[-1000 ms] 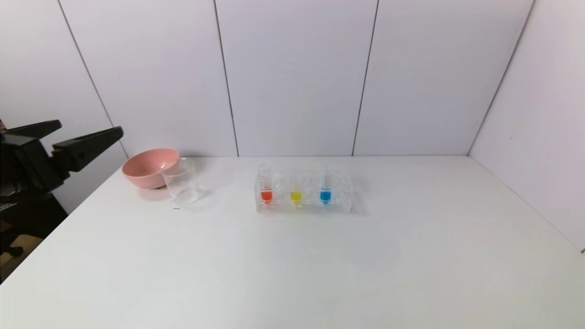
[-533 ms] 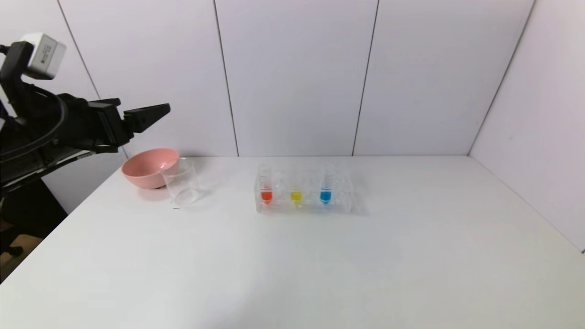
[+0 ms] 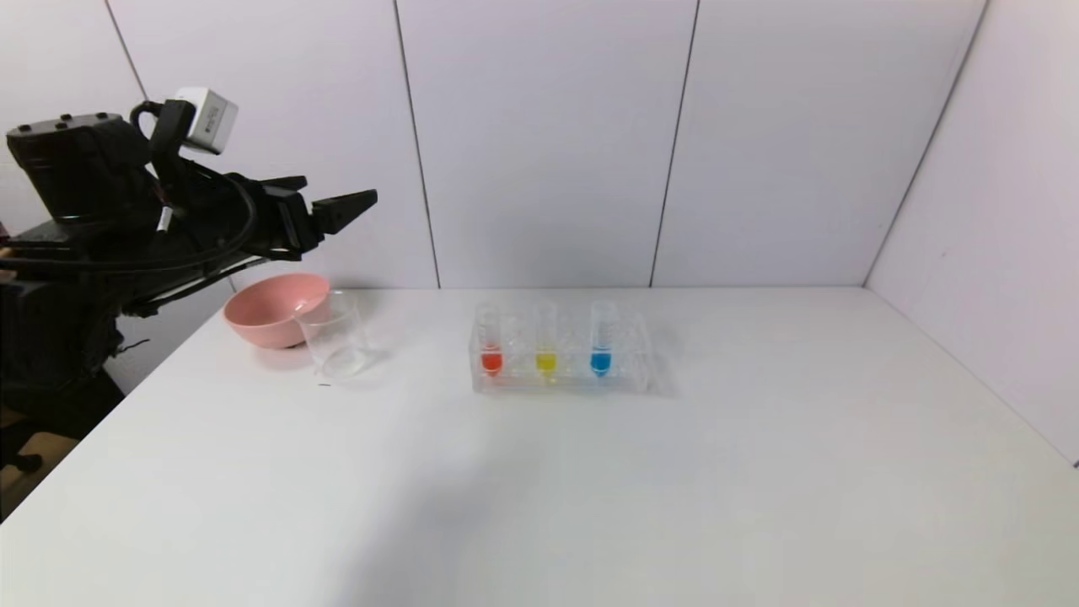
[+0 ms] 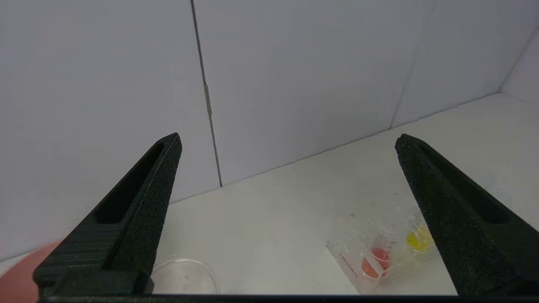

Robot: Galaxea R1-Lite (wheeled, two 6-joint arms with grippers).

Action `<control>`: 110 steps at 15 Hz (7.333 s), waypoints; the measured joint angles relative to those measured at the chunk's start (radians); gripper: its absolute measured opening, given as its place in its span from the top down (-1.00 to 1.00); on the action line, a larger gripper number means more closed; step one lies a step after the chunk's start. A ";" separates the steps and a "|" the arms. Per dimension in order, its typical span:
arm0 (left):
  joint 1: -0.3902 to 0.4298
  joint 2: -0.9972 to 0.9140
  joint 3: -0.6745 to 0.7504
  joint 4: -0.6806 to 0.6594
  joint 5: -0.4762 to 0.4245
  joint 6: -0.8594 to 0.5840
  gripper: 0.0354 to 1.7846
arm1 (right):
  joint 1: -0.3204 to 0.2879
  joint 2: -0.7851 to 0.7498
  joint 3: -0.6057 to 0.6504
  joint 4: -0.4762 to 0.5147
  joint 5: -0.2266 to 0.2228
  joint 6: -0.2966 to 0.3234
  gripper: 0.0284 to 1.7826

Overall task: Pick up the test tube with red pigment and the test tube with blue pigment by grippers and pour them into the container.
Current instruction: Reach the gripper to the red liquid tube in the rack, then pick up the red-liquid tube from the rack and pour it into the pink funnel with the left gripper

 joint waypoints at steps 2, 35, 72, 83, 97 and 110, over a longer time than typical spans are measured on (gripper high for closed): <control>0.000 0.046 -0.011 -0.021 -0.073 0.001 -0.99 | 0.000 0.000 0.000 0.000 0.000 0.000 -0.99; -0.067 0.575 -0.286 -0.380 -0.924 -0.066 -0.99 | 0.000 0.000 0.000 0.000 0.000 0.000 -0.99; -0.126 0.780 -0.476 -0.329 -0.918 -0.105 0.42 | 0.000 0.000 0.000 0.000 0.000 0.000 -0.99; -0.128 0.776 -0.480 -0.323 -0.918 -0.112 0.52 | 0.000 0.000 0.000 0.000 0.000 0.000 -0.99; -0.127 0.658 -0.525 -0.256 -0.920 -0.151 0.52 | 0.000 0.000 0.000 0.000 0.000 0.000 -0.99; -0.123 0.520 -0.621 0.187 -0.528 -0.139 0.52 | 0.000 0.000 0.000 0.000 0.000 0.000 -0.99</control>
